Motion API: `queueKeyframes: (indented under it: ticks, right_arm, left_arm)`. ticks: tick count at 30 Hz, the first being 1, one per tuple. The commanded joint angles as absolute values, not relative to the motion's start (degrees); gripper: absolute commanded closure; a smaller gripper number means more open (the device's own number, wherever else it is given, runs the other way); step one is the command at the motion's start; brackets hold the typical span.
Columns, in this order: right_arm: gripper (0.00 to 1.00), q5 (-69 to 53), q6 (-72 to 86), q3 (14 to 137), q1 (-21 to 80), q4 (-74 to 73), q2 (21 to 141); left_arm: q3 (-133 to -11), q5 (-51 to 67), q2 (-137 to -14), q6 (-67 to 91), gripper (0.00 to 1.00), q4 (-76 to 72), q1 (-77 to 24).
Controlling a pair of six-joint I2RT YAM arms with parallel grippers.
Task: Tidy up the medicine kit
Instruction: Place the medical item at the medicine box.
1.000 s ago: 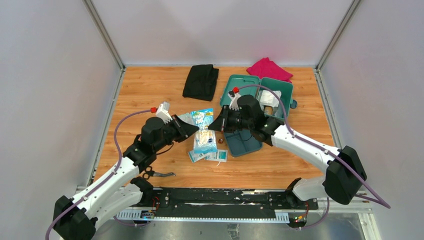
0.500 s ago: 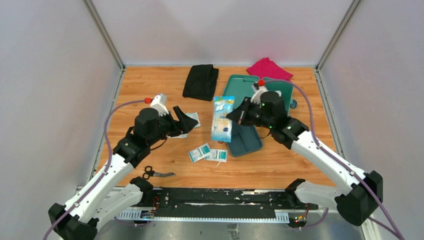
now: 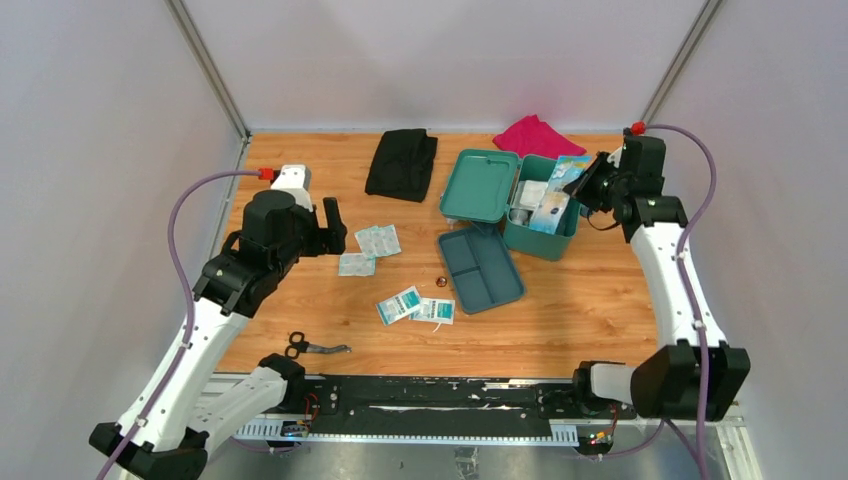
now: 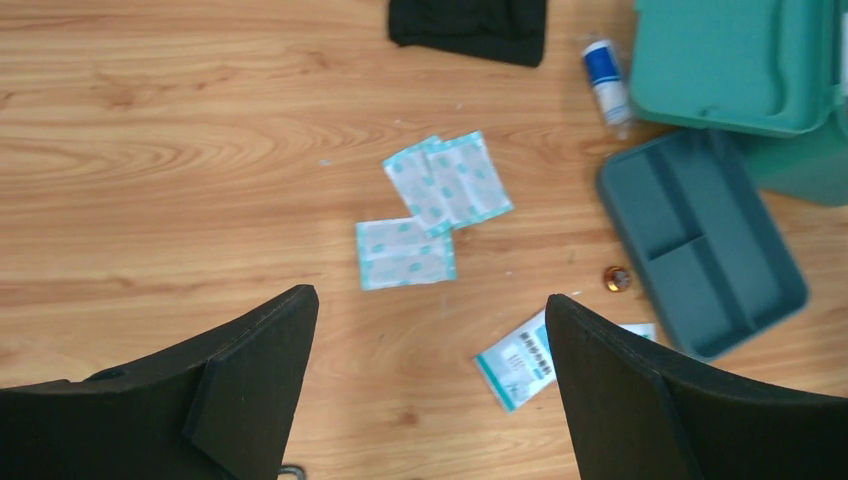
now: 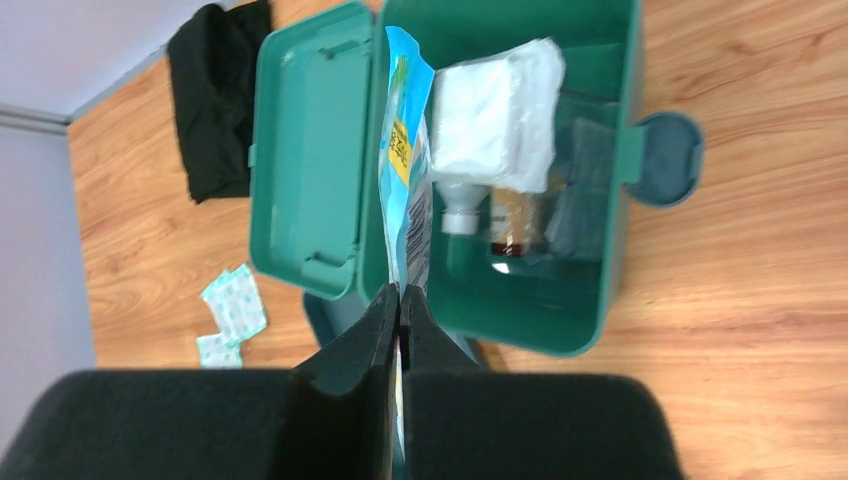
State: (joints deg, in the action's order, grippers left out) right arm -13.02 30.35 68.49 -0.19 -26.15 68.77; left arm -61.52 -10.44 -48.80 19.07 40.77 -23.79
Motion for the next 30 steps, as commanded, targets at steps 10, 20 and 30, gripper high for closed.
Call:
queueKeyframes:
  ticks: [10,20,30]
  right_arm:
    - [1.00,-17.41,25.70,81.73,-5.53,-29.18,88.35]
    - [1.00,-21.00,24.07,84.54,-5.52,-32.07,98.00]
    - [0.60,-4.05,18.47,89.12,-4.11,-39.97,98.45]
  left_arm:
    - [-51.68,-18.02,-45.55,13.67,0.09,41.22,-23.55]
    - [-50.89,-17.06,-45.68,13.53,0.09,40.58,-23.55]
    - [-50.65,-16.19,-45.87,13.45,0.10,40.27,-23.55]
